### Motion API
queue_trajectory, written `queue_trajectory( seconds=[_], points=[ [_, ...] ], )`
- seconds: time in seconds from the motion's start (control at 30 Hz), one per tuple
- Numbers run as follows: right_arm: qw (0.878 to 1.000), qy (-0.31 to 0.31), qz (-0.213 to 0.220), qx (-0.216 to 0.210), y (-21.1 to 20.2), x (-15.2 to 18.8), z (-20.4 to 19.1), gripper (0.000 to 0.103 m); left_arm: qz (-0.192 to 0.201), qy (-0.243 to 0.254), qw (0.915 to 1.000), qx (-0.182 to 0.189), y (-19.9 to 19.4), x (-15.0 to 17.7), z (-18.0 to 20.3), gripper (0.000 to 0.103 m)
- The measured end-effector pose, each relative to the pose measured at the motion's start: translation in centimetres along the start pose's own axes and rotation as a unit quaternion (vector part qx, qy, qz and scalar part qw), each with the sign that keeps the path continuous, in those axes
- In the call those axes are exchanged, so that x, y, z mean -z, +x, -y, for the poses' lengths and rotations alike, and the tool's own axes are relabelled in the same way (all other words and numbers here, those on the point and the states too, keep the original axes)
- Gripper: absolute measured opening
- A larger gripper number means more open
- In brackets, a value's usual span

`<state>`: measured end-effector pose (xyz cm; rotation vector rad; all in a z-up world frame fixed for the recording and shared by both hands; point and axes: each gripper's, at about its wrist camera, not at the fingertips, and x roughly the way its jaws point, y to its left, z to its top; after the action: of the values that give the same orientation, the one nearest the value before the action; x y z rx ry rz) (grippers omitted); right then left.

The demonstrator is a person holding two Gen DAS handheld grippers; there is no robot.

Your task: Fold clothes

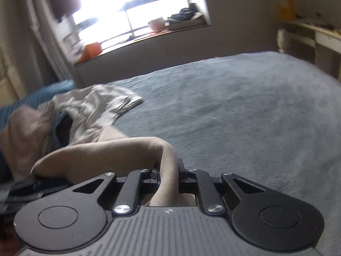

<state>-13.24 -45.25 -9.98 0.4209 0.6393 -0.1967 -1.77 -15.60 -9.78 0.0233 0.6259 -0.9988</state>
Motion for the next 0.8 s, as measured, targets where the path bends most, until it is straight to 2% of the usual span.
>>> queue_trajectory(
  seconds=[0.1,0.2,0.27,0.37,0.43,0.47,0.53,0.63,0.7,0.8],
  points=[
    [0.994,0.108,-0.005,0.028,1.3,0.1,6.5,0.012,-0.017,0.01,0.9998,0.009,1.1,0.6,0.6,0.043],
    [0.977,0.205,-0.028,0.039,2.8,2.3,11.7,0.012,-0.046,0.0,0.9988,-0.013,2.6,1.4,-0.4,0.045],
    [0.957,0.286,-0.041,0.019,3.7,4.1,14.5,0.017,-0.066,-0.016,0.9973,-0.028,3.2,1.9,-1.5,0.045],
    [0.925,0.377,-0.038,-0.03,3.9,5.8,17.6,0.024,-0.084,-0.033,0.9947,-0.049,3.8,2.5,-3.1,0.045],
    [0.914,0.401,-0.036,-0.048,3.5,6.2,18.8,0.03,-0.087,-0.04,0.994,-0.053,3.8,2.8,-3.7,0.045],
    [0.913,0.404,-0.033,-0.045,3.0,6.1,19.3,0.036,-0.086,-0.044,0.994,-0.052,3.7,2.9,-4.0,0.045],
    [0.914,0.406,-0.02,-0.023,1.6,5.7,20.3,0.042,-0.083,-0.046,0.9941,-0.052,3.7,3.1,-4.0,0.045],
    [0.909,0.414,0.029,0.046,-2.3,5.0,22.5,0.044,-0.079,-0.045,0.9944,-0.054,3.8,3.3,-3.8,0.046],
    [0.906,0.41,0.069,0.074,-5.3,4.7,23.1,0.044,-0.074,-0.044,0.9947,-0.055,3.9,3.5,-3.7,0.047],
    [0.93,0.354,0.078,0.055,-8.0,3.9,20.5,0.044,-0.068,-0.043,0.995,-0.06,4.1,3.7,-3.7,0.047]
  ],
)
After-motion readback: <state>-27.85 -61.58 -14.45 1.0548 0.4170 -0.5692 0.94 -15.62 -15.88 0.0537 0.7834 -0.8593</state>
